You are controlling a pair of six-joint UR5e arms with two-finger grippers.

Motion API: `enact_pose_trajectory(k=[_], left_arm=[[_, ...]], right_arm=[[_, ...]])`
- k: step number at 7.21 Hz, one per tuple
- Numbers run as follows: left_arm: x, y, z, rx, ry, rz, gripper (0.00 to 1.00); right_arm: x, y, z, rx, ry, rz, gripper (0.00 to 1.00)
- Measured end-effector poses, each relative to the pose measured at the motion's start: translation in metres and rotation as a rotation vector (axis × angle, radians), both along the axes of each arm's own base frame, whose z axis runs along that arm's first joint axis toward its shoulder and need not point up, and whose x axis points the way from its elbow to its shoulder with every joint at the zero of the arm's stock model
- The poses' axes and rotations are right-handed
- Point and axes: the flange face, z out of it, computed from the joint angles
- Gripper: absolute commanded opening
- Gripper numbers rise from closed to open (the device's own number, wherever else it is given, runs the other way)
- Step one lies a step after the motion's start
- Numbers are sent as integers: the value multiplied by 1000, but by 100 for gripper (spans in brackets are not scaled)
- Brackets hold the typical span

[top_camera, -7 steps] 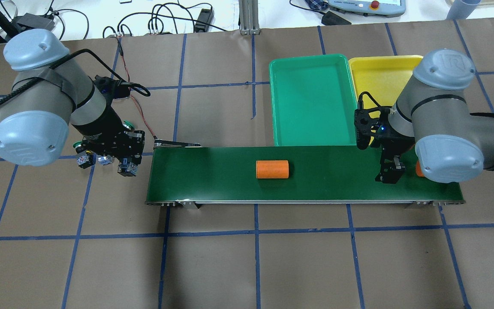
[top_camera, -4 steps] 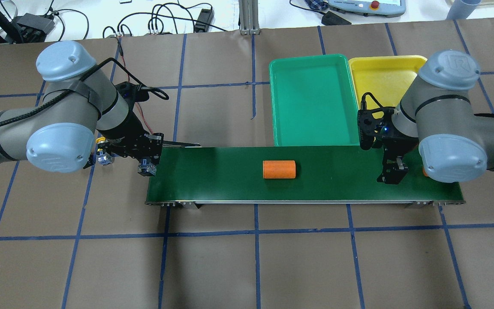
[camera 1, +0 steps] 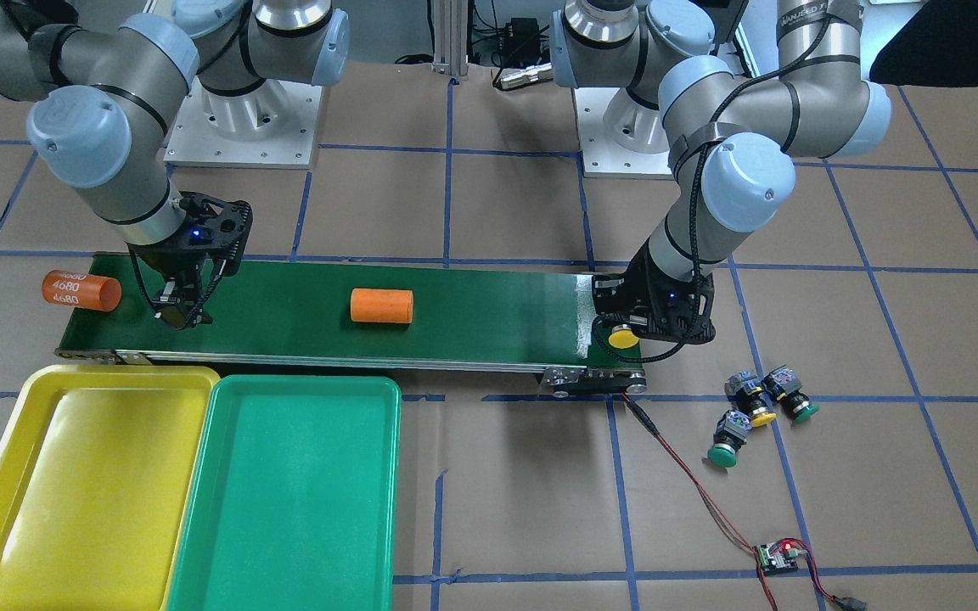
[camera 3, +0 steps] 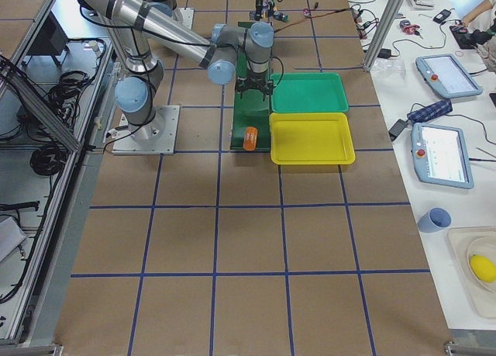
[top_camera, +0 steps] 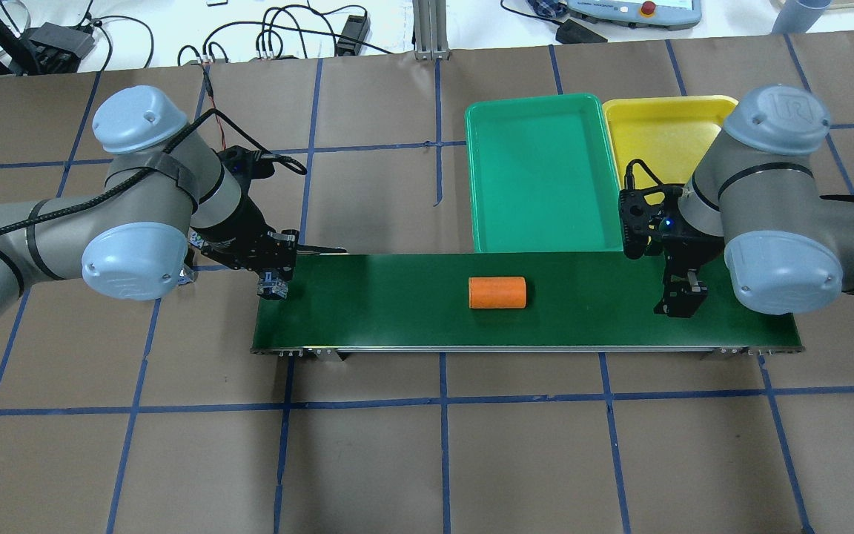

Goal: Sort buttons by color to trays
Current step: 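Lower the yellow button onto the belt's near end and open the left gripper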

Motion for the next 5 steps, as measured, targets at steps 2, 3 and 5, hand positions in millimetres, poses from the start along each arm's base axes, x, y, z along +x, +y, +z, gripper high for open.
enact_pose_trajectory(k=[2, 3, 5], left_arm=[[-9, -5, -14, -5, -1, -14, 42], [-15, -4, -17, -3, -5, -25, 88], [-21, 1, -13, 2, -10, -35, 100]], right_arm=[[-1, -3, -4, 3, 2, -3, 100], [-1, -5, -5, 2, 4, -4, 100], [-2, -6, -5, -1, 7, -10, 100]])
